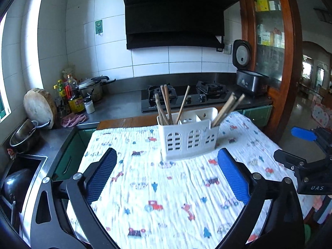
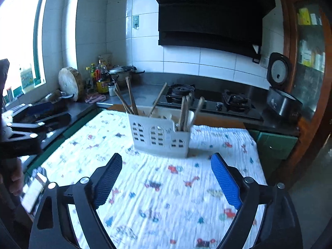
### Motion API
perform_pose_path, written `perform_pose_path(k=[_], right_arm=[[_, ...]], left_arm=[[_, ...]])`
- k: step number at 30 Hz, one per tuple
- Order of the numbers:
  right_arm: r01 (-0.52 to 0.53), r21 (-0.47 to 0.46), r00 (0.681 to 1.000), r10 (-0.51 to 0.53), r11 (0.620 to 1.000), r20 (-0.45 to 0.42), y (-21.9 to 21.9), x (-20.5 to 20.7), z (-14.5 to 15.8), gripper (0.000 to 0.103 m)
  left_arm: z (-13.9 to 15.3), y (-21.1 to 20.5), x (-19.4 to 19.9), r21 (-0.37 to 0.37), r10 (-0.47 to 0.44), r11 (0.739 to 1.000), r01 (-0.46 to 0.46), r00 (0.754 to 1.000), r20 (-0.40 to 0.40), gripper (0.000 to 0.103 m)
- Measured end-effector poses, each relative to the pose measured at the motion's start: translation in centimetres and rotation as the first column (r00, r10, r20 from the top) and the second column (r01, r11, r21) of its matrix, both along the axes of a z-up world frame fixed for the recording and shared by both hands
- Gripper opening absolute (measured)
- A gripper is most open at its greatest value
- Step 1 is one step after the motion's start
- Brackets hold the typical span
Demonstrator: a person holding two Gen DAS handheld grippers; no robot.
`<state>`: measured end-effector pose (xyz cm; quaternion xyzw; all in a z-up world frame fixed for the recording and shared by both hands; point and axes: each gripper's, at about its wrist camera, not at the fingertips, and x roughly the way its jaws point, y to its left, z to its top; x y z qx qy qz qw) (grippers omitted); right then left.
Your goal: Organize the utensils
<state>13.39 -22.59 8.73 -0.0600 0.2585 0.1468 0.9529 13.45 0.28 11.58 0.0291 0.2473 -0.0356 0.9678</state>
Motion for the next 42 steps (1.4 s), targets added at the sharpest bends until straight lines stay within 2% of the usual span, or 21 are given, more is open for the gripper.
perform_pose_path(k=[6, 12, 19, 28, 42], right_arm=[[0.018, 0.028, 1.000, -0.017, 0.999, -0.019, -1.0, -2.3, -2.3, 0.090], [0.050, 0.066, 0.999, -0.049, 0.997, -0.017, -1.7, -4.2, -3.5, 0.092], [0.081, 0.050, 0.997, -0.082, 0.995, 0.003, -1.3, -6.1, -4.1, 0.094], [0.083, 0.038, 0.997, -0.083, 0.996, -0.008, -0.8, -6.7, -5.0, 0.094], [0.092, 0.038, 0.996, -0.092, 0.995, -0.008, -0.7, -6.6, -5.2, 0.094]], left_arm=[[-1.5, -0.2, -2.5, 0.034, 0.021, 0.999, -0.021, 1.000, 0.012, 0.098], [-3.6, 0.1, -4.3, 0.013, 0.009, 1.000, -0.009, 1.000, -0.013, 0.098], [-5.7, 0.2, -5.6, 0.005, 0.019, 1.000, -0.019, 0.999, -0.040, 0.098], [-5.8, 0.1, -6.9, 0.020, 0.012, 1.000, -0.011, 1.000, -0.025, 0.098], [-6.2, 0.7, -6.5, 0.006, 0.039, 0.999, -0.038, 0.999, -0.036, 0.098]])
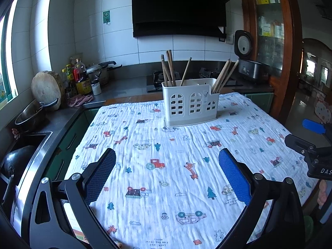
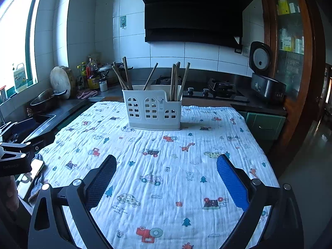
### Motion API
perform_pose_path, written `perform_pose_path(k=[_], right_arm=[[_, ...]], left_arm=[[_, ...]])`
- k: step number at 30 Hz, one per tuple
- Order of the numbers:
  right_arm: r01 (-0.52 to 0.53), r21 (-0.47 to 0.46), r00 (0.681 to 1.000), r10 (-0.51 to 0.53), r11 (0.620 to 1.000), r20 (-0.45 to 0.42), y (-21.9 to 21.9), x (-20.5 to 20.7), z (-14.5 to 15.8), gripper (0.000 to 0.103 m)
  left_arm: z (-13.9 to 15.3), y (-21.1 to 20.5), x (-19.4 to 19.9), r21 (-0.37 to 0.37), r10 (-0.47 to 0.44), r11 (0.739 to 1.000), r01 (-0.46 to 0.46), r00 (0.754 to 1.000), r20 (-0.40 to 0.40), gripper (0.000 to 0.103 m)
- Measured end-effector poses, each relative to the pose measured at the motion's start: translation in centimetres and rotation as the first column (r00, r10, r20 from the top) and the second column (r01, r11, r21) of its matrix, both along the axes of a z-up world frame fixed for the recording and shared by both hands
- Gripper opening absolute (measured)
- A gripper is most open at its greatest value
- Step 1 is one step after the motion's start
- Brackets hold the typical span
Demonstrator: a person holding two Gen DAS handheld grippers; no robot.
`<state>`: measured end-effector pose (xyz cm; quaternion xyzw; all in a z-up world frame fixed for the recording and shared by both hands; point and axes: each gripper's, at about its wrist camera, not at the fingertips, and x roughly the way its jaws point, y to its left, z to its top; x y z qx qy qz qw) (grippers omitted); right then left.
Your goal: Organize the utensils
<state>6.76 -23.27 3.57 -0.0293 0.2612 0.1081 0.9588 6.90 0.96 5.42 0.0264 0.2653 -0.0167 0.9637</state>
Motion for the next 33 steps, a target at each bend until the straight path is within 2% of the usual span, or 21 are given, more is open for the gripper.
perform_pose_path(k=[33], right_arm=[[-0.015, -0.011, 1.000, 0.015, 1.000, -0.007, 0.55, 0.19, -0.04, 0.094]], left_arm=[[-0.33, 0.13, 0.42, 0.000, 0.002, 1.000, -0.002, 1.000, -0.022, 0.098]])
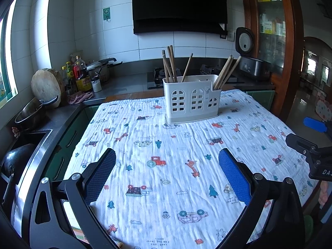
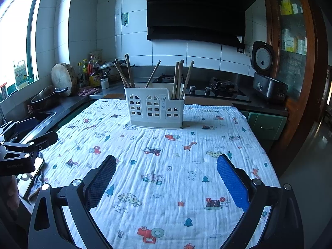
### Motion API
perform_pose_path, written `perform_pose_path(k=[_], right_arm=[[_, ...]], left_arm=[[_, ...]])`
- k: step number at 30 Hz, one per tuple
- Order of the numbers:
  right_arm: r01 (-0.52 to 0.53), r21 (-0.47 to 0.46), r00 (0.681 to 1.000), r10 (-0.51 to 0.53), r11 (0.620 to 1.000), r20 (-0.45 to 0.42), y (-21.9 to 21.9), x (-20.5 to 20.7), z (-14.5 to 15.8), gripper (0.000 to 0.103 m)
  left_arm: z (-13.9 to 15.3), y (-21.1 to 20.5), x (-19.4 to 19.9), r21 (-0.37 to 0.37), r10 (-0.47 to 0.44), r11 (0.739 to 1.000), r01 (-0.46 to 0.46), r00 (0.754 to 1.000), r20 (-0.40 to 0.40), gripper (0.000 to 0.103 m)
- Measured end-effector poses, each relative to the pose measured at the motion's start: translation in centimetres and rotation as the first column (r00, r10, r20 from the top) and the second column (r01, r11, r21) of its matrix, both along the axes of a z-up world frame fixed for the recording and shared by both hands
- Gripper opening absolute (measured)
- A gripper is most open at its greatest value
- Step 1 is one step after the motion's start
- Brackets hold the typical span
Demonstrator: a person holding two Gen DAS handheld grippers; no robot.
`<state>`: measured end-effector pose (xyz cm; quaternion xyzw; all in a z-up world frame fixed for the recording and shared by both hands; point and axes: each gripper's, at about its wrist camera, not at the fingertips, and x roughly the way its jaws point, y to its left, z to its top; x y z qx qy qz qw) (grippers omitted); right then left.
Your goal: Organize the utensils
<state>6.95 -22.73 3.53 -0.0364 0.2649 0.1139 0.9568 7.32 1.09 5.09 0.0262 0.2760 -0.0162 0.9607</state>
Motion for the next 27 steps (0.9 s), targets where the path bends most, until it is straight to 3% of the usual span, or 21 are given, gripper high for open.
perform_pose_path(k=[27], right_arm=[[-0.008, -0.003, 1.000, 0.008, 1.000, -0.008, 0.37, 0.17, -0.12, 0.095]], left_arm=[[-0.20, 0.04, -0.11, -0.002, 0.000, 1.000, 0.000, 1.000, -0.004, 0.098]])
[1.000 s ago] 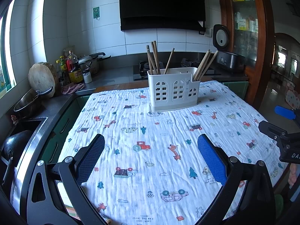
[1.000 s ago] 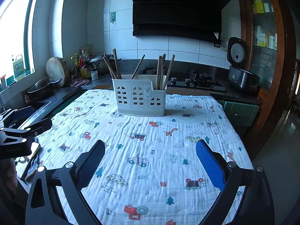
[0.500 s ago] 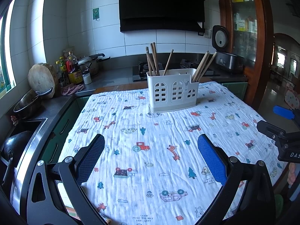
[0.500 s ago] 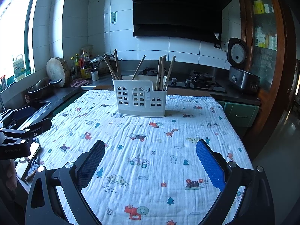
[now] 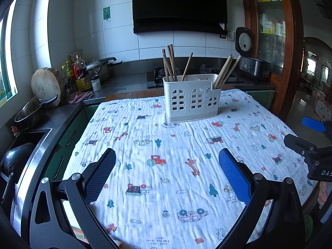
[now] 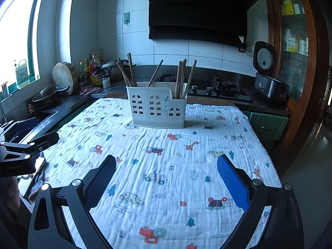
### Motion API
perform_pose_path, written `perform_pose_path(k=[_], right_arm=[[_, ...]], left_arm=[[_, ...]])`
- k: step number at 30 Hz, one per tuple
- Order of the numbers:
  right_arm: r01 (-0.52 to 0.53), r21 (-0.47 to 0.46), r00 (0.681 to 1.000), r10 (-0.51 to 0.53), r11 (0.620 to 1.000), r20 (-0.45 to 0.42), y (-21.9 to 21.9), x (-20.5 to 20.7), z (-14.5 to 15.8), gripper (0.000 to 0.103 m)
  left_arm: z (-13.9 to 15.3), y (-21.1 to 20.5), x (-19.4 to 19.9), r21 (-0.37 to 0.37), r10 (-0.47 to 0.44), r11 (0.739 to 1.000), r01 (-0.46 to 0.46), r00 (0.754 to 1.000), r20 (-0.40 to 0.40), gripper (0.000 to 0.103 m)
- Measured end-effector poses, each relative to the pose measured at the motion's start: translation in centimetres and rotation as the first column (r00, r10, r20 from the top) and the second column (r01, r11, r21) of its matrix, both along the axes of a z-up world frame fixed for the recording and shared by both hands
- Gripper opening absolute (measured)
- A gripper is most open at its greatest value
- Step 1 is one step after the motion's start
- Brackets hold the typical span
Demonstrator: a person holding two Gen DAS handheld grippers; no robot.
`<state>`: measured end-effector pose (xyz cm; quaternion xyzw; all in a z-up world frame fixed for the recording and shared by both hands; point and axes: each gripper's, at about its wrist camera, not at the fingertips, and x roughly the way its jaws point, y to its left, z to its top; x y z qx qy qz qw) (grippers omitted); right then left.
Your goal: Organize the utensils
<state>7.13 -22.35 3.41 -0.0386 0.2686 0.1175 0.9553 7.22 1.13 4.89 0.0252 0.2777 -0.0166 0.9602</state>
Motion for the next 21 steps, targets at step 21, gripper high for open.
perform_pose_path(k=[21], right_arm=[[-0.004, -0.001, 1.000, 0.004, 1.000, -0.001, 0.25, -0.06, -0.11, 0.095]], left_arm=[[-0.19, -0.02, -0.12, 0.002, -0.003, 1.000, 0.003, 1.000, -0.002, 0.098]])
